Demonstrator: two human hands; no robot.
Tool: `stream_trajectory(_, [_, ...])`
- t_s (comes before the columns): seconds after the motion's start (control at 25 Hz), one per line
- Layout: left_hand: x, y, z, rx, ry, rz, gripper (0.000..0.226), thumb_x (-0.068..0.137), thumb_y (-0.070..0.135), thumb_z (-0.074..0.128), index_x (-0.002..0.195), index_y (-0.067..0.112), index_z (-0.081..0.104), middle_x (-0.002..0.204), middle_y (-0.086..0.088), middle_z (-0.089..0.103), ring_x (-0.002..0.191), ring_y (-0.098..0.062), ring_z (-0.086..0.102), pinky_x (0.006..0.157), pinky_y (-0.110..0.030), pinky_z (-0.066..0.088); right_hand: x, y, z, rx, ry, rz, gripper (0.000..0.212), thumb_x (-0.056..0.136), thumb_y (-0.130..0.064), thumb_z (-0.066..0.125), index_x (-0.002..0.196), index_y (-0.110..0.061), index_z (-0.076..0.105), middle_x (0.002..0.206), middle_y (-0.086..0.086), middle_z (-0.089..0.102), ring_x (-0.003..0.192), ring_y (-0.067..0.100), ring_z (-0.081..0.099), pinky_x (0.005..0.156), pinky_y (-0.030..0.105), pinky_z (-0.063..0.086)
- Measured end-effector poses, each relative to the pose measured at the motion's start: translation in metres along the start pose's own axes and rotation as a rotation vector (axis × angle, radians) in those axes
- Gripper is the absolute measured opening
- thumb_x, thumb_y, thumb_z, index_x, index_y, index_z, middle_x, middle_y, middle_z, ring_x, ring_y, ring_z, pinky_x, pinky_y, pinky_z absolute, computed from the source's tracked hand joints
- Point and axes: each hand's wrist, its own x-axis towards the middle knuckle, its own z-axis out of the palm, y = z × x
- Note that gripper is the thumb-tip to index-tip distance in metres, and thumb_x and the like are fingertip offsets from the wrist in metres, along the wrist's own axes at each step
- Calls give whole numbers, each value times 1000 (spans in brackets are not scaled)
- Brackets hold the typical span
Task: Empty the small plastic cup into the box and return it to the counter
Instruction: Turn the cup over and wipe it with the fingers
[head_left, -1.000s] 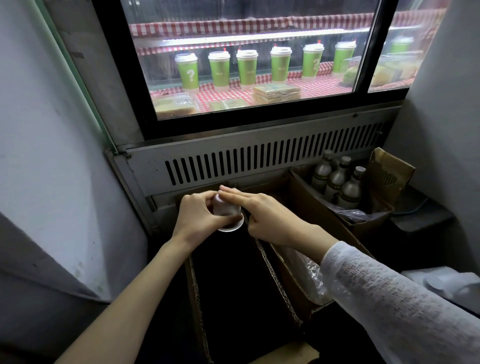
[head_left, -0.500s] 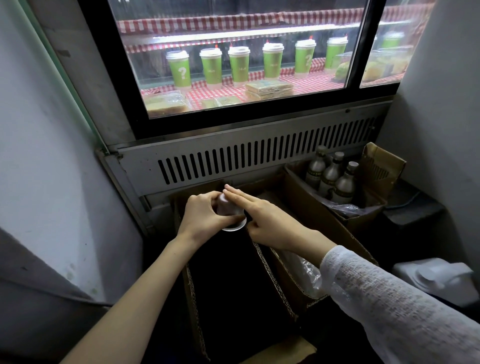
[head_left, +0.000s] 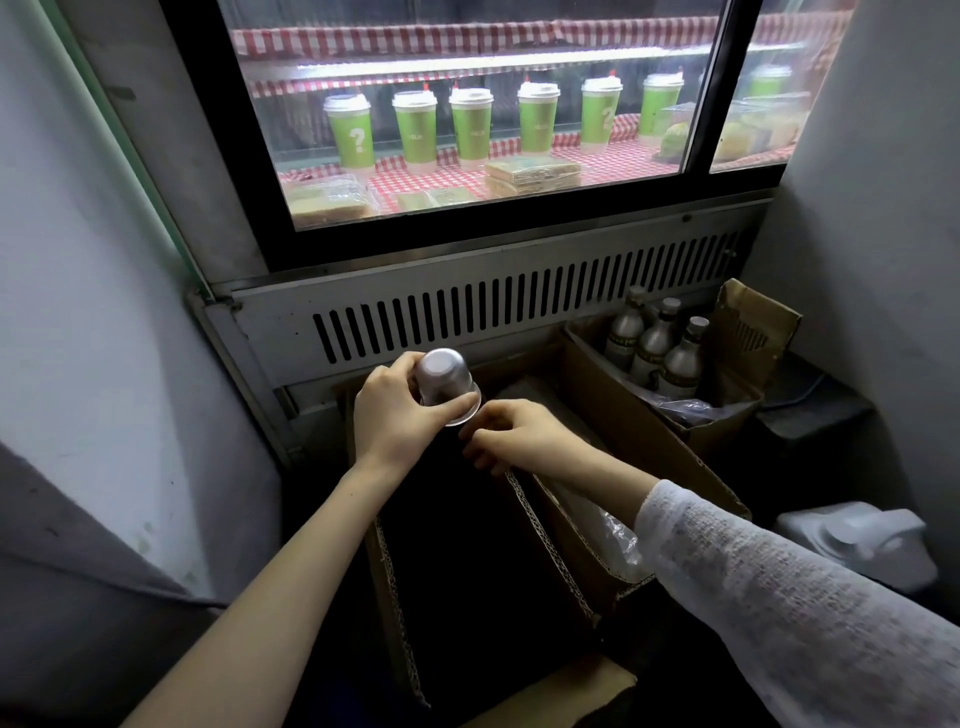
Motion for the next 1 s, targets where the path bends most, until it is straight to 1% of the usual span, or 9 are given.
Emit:
stream_trajectory(0.08, [-3,5,-2,-35,17,5,57,64,59,82,106,22,69,95,4,75,90,-13,68,79,-34,56,-1,-4,5,172,-134,62,24,92,-9,47,112,-9,62,95,6,71,76,12,68,66,22,57])
stream_trajectory(0.16, [-6,11,-3,-75,16,-2,55,65,58,81,103,21,68,92,5,74,87,-13,69,78,-35,57,-2,-6,7,346,-205,91,26,96,-10,47,119,-9,58,107,9,69,90,17,68,75,26,58])
stream_trajectory(0.24, [-7,14,-2,-105,19,-21,55,64,56,83,103,20,66,93,3,73,88,-14,69,80,-37,58,-4,-8,6,420,-216,112,29,96,-8,48,124,-8,57,117,11,66,103,21,64,84,32,55])
stream_trajectory(0.36, [-7,14,-3,-127,-3,-34,58,65,52,85,107,18,64,102,3,70,96,-14,66,83,-33,56,-3,-8,5,427,-215,132,36,95,-5,48,131,-5,54,130,15,62,110,23,61,87,32,54])
stream_trajectory(0.52, [-5,10,-5,-206,-65,-75,60,67,43,86,113,13,63,110,-1,67,104,-16,63,84,-24,51,-1,-9,-1,478,-188,135,33,96,-9,49,128,-4,54,133,18,59,120,28,60,90,34,53])
stream_trajectory(0.64, [-8,9,-7,-201,-105,-81,62,68,39,87,117,11,63,114,-4,69,107,-17,64,90,-30,55,2,-10,-1,534,-168,140,35,95,-9,54,129,-5,52,134,22,57,114,29,61,94,37,52])
stream_trajectory(0.76, [-9,5,-9,-225,-120,-103,62,68,37,88,119,11,65,115,-3,71,106,-16,66,90,-31,57,3,-8,-1,544,-169,119,44,94,-8,55,137,-8,45,135,21,56,119,32,60,90,35,54])
stream_trajectory(0.84, [-10,2,-10,-267,-132,-135,62,67,36,89,119,13,66,115,-3,72,106,-18,68,91,-35,59,3,-5,0,545,-167,91,50,94,-5,54,141,-11,39,136,21,54,123,34,57,93,37,54])
stream_trajectory(1.0, [-8,-4,-10,-327,-138,-184,62,63,24,92,116,11,64,117,-8,73,107,-21,70,94,-40,58,8,-1,5,407,-82,-50,55,92,-5,55,142,-18,38,136,14,53,123,26,56,100,41,51])
